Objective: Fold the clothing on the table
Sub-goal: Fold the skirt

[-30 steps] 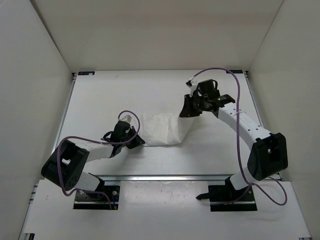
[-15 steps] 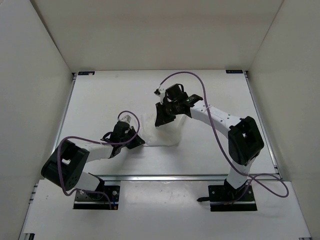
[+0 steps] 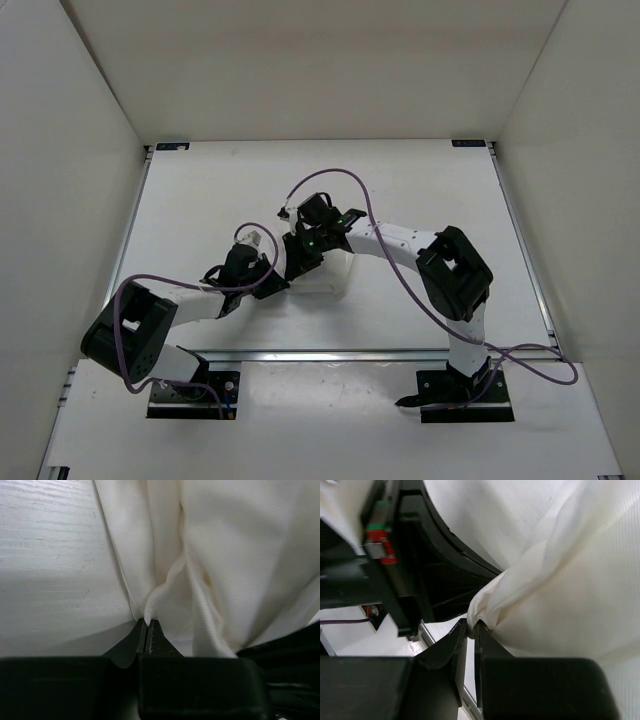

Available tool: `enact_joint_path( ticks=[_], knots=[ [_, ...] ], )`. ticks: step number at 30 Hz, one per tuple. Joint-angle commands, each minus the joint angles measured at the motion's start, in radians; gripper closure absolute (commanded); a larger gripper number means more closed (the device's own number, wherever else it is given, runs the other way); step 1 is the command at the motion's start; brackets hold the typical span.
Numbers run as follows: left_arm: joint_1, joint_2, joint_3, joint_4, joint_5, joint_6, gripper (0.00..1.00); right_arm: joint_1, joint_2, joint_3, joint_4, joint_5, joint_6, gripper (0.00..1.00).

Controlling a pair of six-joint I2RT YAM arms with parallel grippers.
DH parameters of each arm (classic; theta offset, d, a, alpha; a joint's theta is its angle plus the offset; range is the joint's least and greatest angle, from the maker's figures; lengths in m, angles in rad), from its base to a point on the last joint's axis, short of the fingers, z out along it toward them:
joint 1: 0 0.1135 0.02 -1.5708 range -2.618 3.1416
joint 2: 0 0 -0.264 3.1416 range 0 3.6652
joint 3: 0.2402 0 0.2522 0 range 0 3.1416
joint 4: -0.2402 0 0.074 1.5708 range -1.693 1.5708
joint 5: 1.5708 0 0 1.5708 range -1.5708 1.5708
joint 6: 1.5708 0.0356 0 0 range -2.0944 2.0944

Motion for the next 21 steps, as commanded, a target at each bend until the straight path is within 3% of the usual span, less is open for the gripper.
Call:
enact_joint_path(
  ticks=[1, 6, 9, 11, 13, 21],
  knots=[
    [0.016, -0.030, -0.029, -0.003, 0.011, 0.002, 1.00, 0.008, 0.022, 0.037, 0.045, -0.041, 0.013, 1.00],
    [0.026, -0.038, -0.032, -0.003, 0.029, 0.008, 1.00, -0.006, 0.043, 0.026, 0.061, -0.057, 0.020, 1.00],
    [0.039, -0.052, -0.040, -0.001, 0.040, 0.005, 0.89, -0.014, 0.057, 0.023, 0.064, -0.088, 0.024, 0.97],
    [0.042, -0.062, -0.041, -0.009, 0.052, 0.006, 0.77, -0.014, 0.063, 0.040, 0.053, -0.099, 0.023, 0.87],
    [0.045, -0.070, -0.043, -0.021, 0.064, 0.012, 0.67, -0.008, 0.062, 0.066, 0.033, -0.082, 0.000, 0.84],
    [0.075, -0.194, -0.075, -0.093, 0.088, 0.006, 0.50, -0.014, -0.090, 0.110, -0.044, -0.050, -0.037, 0.67]
  ],
)
